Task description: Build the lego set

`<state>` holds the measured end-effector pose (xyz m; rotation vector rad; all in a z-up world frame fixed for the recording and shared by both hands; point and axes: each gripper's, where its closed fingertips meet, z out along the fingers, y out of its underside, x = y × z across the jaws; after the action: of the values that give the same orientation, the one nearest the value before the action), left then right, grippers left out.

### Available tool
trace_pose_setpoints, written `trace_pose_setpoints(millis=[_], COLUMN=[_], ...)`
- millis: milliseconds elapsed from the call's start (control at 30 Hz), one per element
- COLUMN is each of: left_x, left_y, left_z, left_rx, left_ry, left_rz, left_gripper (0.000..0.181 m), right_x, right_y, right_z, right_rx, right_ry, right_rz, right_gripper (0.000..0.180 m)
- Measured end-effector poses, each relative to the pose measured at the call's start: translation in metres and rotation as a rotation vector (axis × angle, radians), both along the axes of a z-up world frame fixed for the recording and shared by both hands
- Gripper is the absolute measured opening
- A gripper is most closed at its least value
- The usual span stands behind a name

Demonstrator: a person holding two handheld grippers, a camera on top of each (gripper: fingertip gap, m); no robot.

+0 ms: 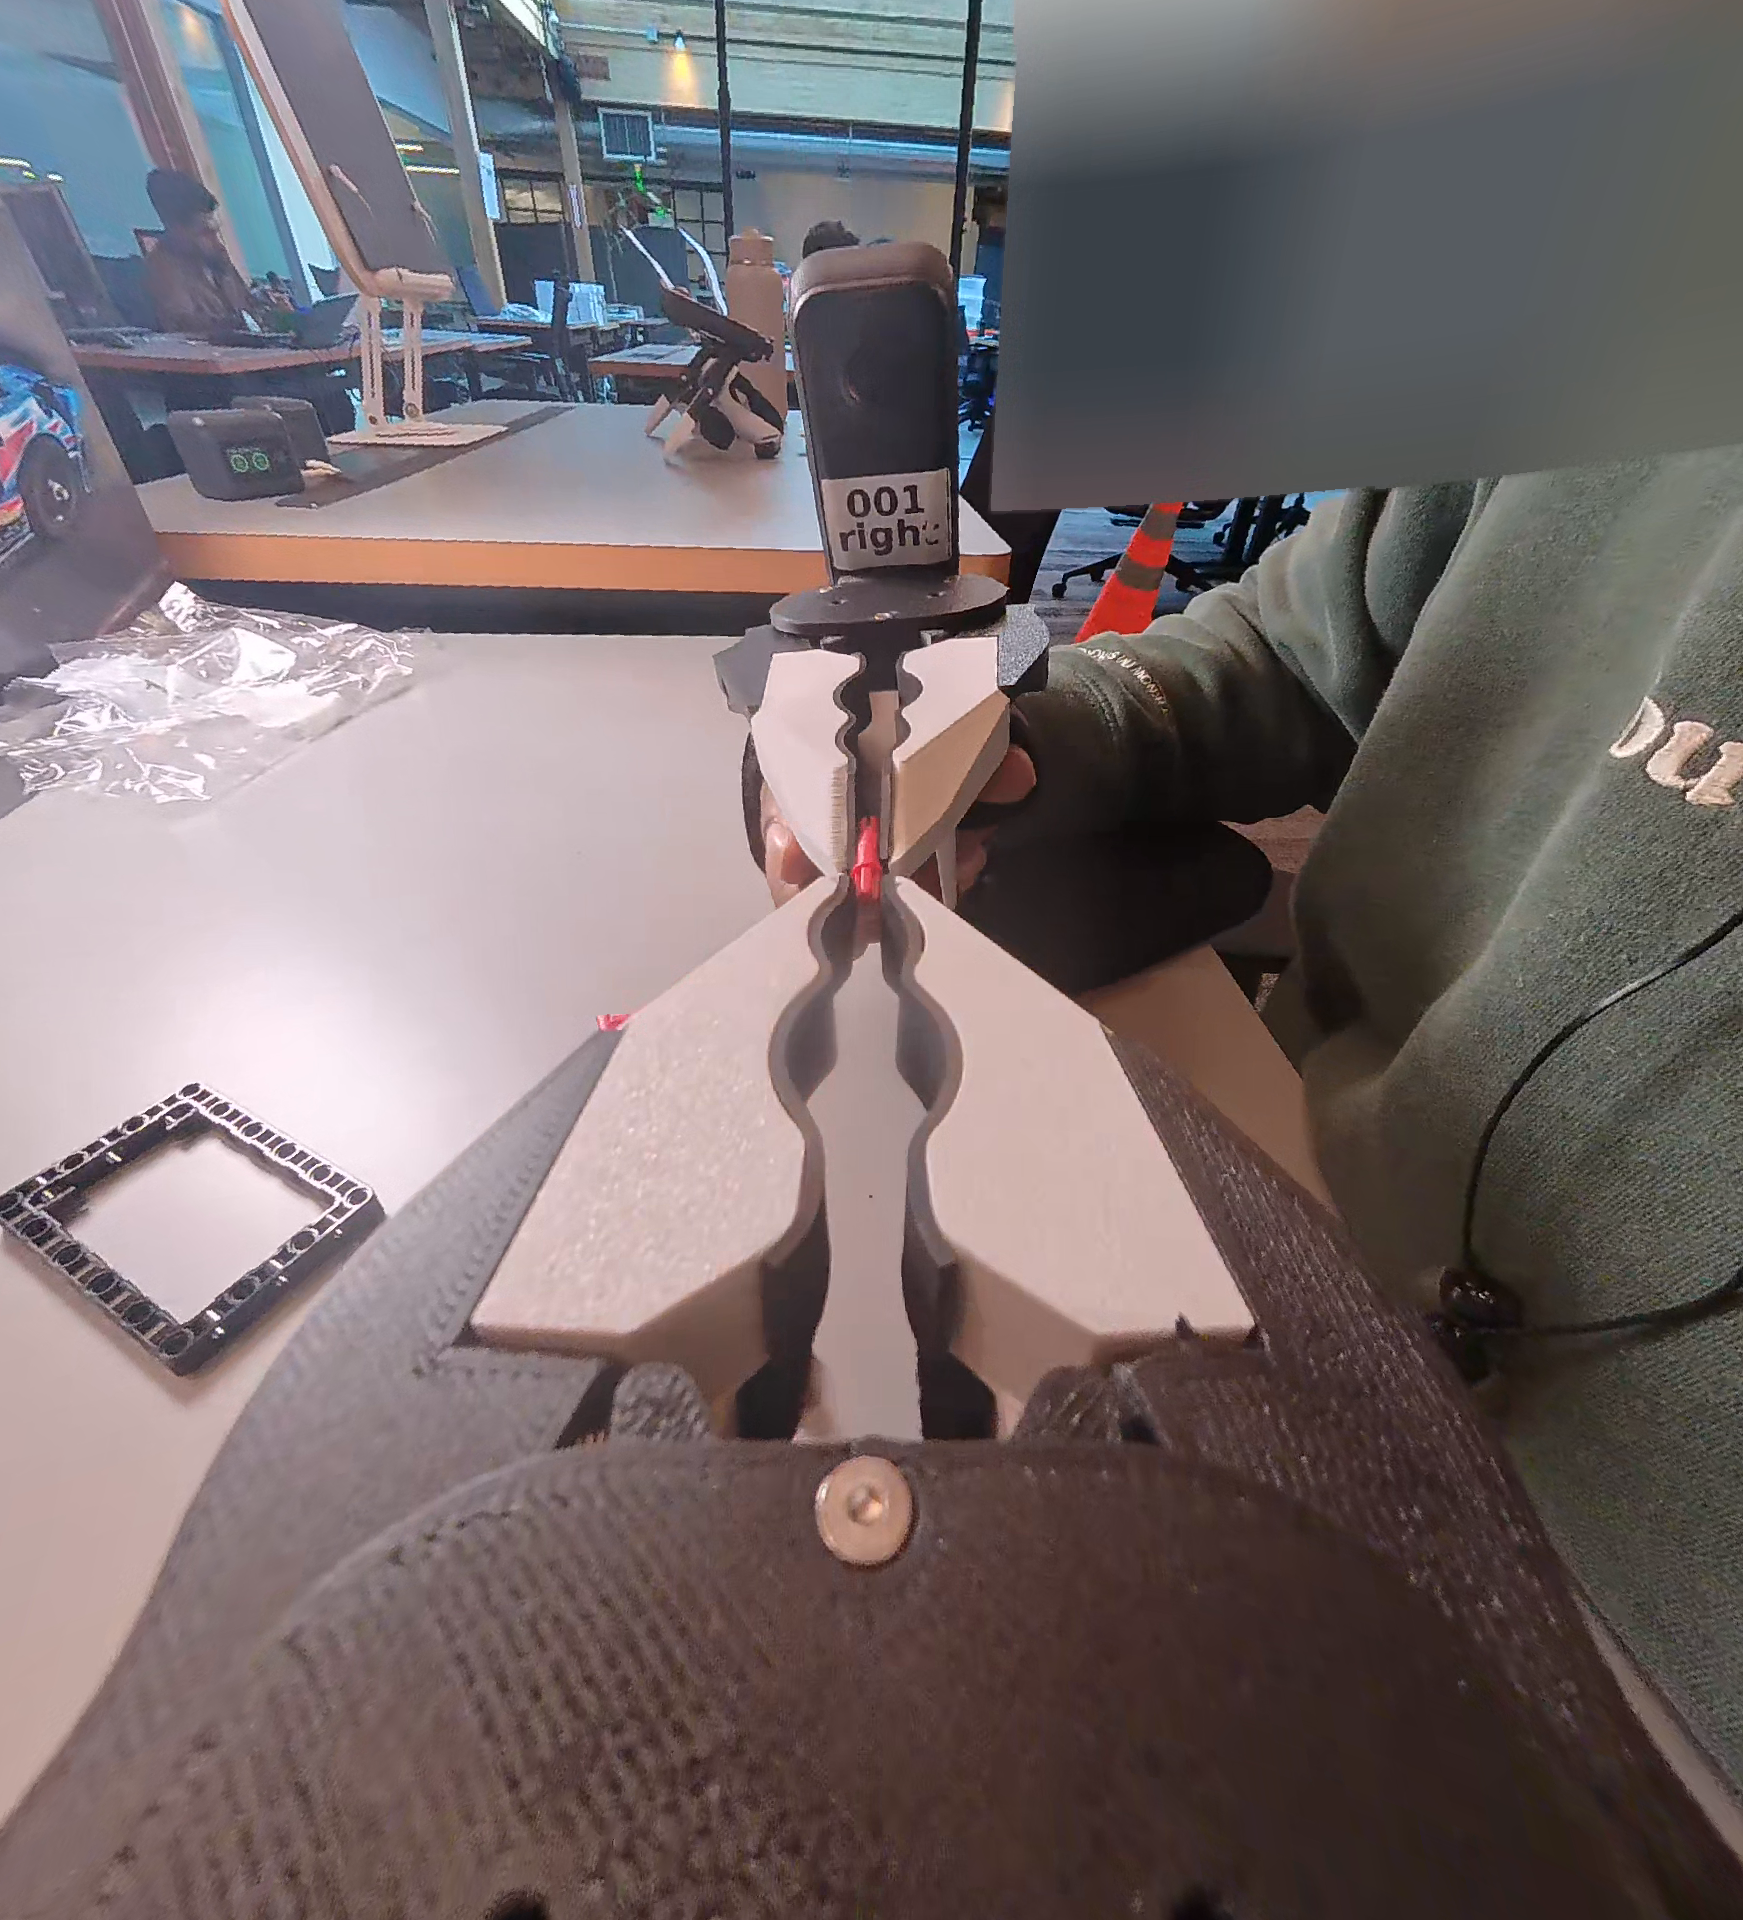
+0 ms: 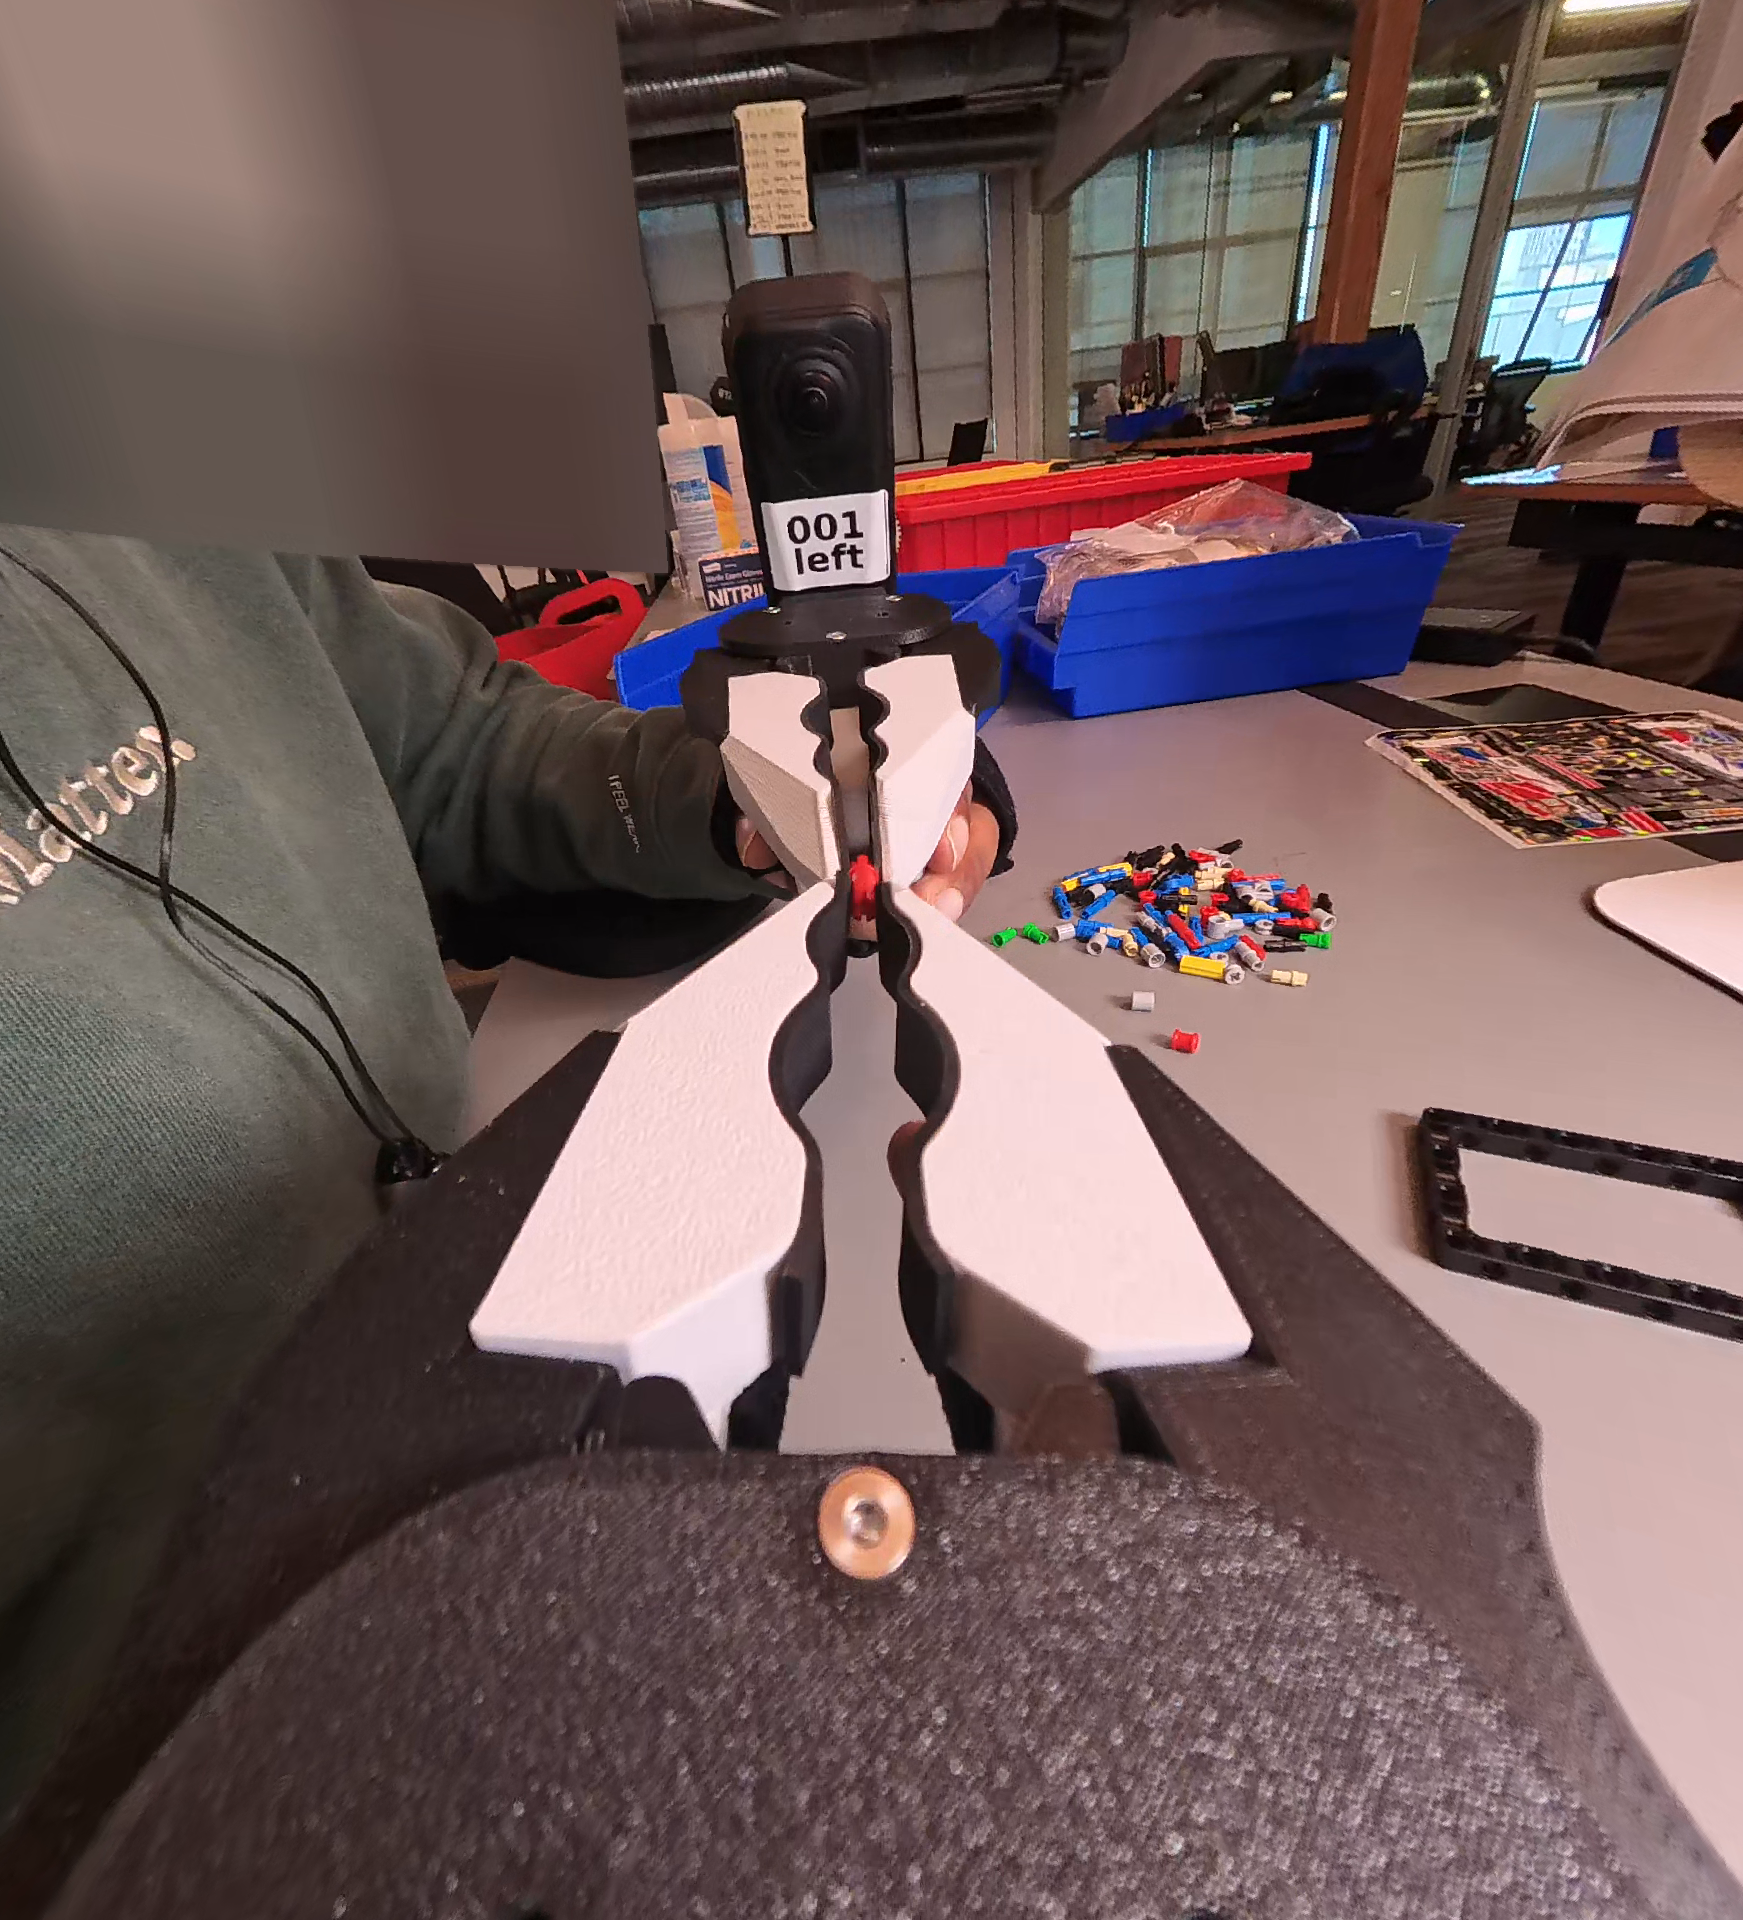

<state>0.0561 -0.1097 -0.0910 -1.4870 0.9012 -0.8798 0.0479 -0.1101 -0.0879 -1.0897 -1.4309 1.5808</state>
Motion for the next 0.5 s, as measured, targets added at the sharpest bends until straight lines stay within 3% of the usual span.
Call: trace_pose_setpoints(millis=[433,500], left_x=[-0.003,-0.012], left_y=[0.004,0.009], left_z=[-0.005,-0.010], left_rx=[-0.011,-0.032], left_ry=[0.033,0.071], left_rz=[0.024,0.052], left_gripper=[0.004,0.024], right_x=[-0.002,-0.001], right_y=[0.004,0.010], right_z=[-0.004,-0.005], right_rx=[-0.006,-0.019], right_ry=[-0.032,-0.039], right_rz=[-0.014,-0.029], right_gripper=[0.002,0.002])
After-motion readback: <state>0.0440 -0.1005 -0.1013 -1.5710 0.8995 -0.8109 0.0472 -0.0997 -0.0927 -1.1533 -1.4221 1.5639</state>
